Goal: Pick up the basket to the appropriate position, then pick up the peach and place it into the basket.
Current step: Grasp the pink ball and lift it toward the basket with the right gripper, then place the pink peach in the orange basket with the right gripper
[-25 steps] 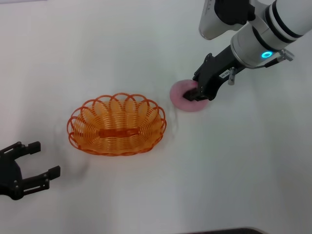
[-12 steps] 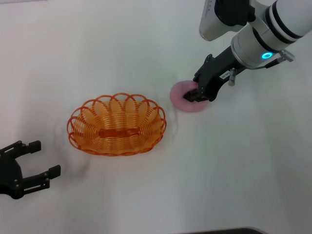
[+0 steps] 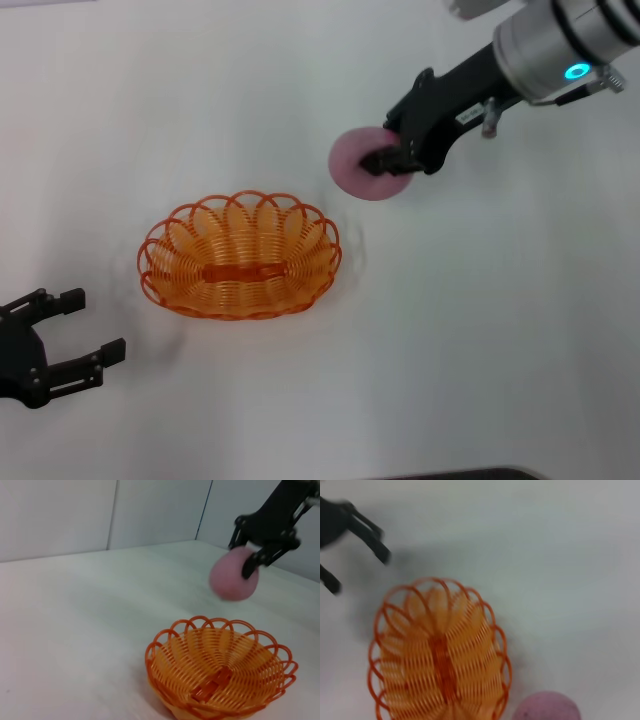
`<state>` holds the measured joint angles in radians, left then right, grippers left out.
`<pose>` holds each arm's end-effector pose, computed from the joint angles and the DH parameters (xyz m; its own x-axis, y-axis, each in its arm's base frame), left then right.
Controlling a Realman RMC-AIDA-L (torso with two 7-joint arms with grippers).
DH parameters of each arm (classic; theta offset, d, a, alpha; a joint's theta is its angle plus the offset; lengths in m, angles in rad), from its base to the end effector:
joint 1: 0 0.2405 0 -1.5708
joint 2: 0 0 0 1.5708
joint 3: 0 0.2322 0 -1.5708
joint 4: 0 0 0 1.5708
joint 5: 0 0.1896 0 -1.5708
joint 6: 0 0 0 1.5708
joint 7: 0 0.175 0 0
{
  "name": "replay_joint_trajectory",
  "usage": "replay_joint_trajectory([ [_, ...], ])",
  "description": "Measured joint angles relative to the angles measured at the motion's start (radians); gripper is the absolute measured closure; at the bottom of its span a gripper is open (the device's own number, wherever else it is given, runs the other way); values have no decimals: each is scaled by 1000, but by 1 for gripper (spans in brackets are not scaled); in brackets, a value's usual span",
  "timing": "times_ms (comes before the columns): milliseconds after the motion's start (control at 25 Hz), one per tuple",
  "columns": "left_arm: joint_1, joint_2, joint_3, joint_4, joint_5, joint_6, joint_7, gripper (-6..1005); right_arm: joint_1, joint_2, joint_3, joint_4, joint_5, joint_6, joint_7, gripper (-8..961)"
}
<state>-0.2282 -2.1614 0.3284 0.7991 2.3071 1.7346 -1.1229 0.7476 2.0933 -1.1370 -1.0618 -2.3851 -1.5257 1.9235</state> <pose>-0.3114 0.2081 -0.0047 0.7862 0.4185 0.4547 0.5664 -0.7823 -0.2592 0.1540 0.3482 -0.0329 0.9594 -0.2637 0.1004 -0.2454 -0.9554 -0.1640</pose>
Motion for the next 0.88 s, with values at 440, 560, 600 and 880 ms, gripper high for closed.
replay_joint_trajectory([
  [440, -4, -1, 0, 0, 0, 2, 0, 141, -41, 4, -31, -58, 88, -18, -6, 722],
  [560, -5, -1, 0, -1, -1, 2, 0, 141, -40, 4, -73, -50, 153, -17, -6, 722],
  [600, -6, -2, 0, -1, -1, 2, 0, 141, -40, 4, -89, -49, 170, -15, -7, 722],
  [880, -7, -2, 0, -4, -4, 6, 0, 140, -19, 6, -257, -14, 257, 73, -6, 722],
])
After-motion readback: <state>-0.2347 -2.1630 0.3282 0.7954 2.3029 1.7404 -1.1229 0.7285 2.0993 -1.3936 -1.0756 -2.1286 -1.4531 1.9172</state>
